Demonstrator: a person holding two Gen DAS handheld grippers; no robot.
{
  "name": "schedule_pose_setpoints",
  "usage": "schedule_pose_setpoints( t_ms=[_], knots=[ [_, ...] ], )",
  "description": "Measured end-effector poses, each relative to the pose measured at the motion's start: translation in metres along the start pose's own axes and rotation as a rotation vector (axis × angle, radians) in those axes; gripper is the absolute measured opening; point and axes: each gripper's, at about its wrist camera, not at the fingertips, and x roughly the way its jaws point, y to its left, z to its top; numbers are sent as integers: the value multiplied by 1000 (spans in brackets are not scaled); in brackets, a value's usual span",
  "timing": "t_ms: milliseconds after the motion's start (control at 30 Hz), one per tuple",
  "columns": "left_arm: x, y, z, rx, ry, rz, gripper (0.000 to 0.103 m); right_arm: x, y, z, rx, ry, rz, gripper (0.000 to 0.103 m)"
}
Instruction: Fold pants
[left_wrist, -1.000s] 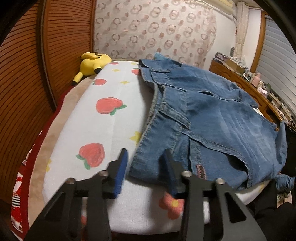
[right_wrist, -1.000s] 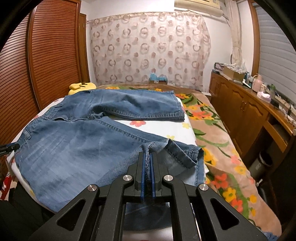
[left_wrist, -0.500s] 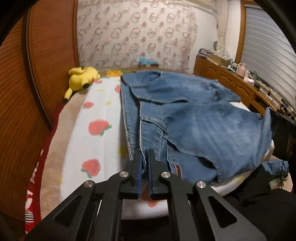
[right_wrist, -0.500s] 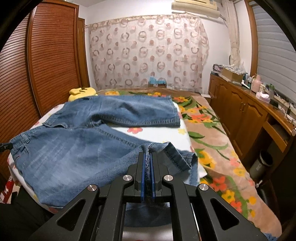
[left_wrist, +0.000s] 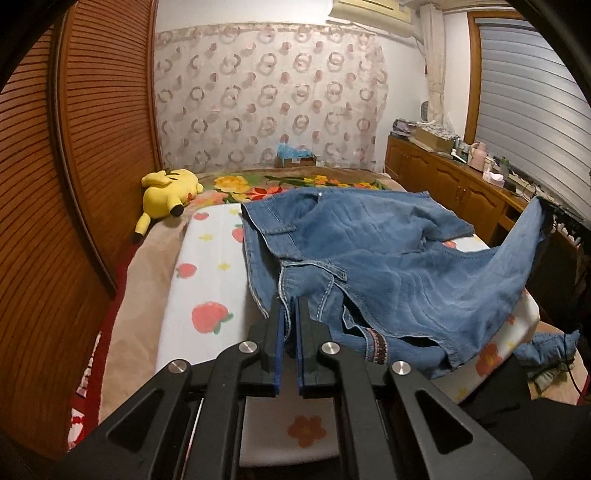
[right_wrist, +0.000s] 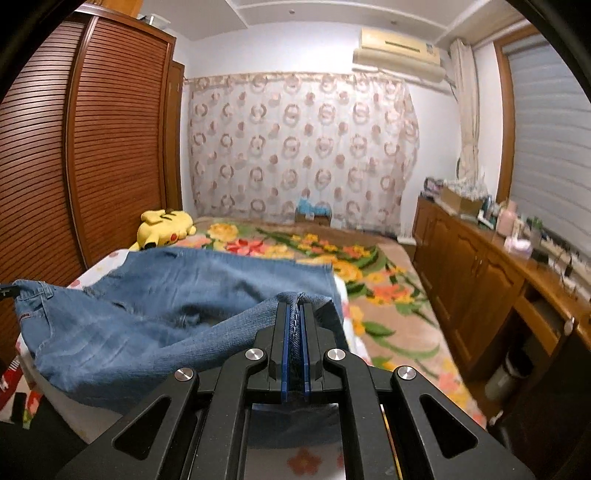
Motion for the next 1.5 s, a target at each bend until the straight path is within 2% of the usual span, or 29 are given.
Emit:
schedule_pose_setpoints(
  t_ms=[200,567,667,900,1067,1300,1500],
  knots=[
    [19,3,20,10,-13,16,6,29,-1,-9,-13,2,-18,5],
    [71,11,33,17,33,26,6,95,-4,-18,-11,111,-35,5],
    [74,11,41,14,31,22,6,100,-7,-2,-5,112,-35,5],
    [83,5,75,33,-11,17,6,103,-21,28,8,52,-30,5],
    [98,-1,107,58,-38,19,6,124,-27,33,-11,41,-43,5],
    [139,-1,147,78,-47,35,6,165,-27,34,-52,48,-85,5],
    [185,6,151,66,10,38,6,209,-21,26,-52,122,-84,5]
  ],
)
